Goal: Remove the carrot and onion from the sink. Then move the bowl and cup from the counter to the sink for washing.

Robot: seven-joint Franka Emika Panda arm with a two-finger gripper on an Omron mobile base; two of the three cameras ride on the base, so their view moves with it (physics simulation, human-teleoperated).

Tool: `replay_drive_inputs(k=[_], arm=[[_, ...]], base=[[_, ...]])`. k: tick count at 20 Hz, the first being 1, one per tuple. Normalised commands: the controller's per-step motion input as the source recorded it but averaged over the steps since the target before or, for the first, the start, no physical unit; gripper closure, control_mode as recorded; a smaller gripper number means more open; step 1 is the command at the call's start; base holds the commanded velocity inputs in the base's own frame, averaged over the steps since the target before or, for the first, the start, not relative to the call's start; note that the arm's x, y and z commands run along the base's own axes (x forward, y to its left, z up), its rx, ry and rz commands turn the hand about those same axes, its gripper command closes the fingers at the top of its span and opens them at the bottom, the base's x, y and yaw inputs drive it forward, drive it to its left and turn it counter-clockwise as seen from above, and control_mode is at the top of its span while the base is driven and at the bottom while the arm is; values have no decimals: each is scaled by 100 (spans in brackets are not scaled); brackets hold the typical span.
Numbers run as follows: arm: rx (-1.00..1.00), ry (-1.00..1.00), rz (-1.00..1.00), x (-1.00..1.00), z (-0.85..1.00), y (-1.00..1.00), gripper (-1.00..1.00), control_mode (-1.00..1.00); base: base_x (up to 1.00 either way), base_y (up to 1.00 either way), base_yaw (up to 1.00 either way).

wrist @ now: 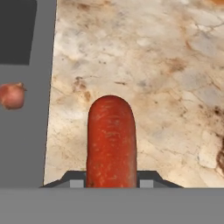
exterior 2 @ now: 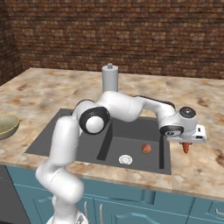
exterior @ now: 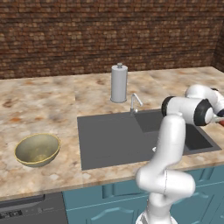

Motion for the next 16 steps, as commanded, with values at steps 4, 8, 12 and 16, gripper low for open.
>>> replay_drive_inputs(k=[4, 8, 12, 16], arm=[[0, 0, 0, 0, -17, -37, 100, -100], [0, 0, -1, 0, -29, -16, 100, -100], [0, 0, 0, 0, -24, -24, 100, -100], [0, 0, 0, 3, -30, -15, 100, -100]], base=[[0, 0, 0], [0, 0, 0], [0, 0, 0], [0, 0, 0]])
